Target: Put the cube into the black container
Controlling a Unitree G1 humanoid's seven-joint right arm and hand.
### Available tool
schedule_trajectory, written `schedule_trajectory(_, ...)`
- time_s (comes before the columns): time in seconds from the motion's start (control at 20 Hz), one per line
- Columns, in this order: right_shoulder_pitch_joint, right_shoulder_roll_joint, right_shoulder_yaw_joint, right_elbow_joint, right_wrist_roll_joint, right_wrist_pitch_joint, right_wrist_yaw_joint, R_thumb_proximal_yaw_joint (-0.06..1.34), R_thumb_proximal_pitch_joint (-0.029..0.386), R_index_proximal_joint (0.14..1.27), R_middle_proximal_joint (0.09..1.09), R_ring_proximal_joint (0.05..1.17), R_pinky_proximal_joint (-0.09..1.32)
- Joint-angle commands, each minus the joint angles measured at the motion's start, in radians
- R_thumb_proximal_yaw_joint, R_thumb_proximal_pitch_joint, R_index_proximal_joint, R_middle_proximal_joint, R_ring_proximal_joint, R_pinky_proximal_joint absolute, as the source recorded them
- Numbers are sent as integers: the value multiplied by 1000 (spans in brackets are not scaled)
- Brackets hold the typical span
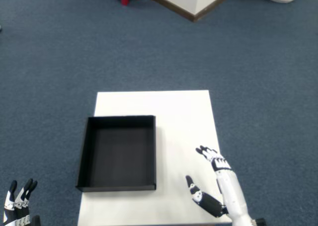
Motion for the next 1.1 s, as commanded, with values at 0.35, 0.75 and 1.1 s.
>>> schedule_trajectory(0.35,47,33,-53,-110,195,-84,25,774,177,299,238,251,195)
schedule_trajectory(0.75,123,-10,-30,15,530,-440,68,677,232,391,358,366,318)
schedule_trajectory(1.1,106,-47,38,200,707,-505,103,541,263,387,341,363,297)
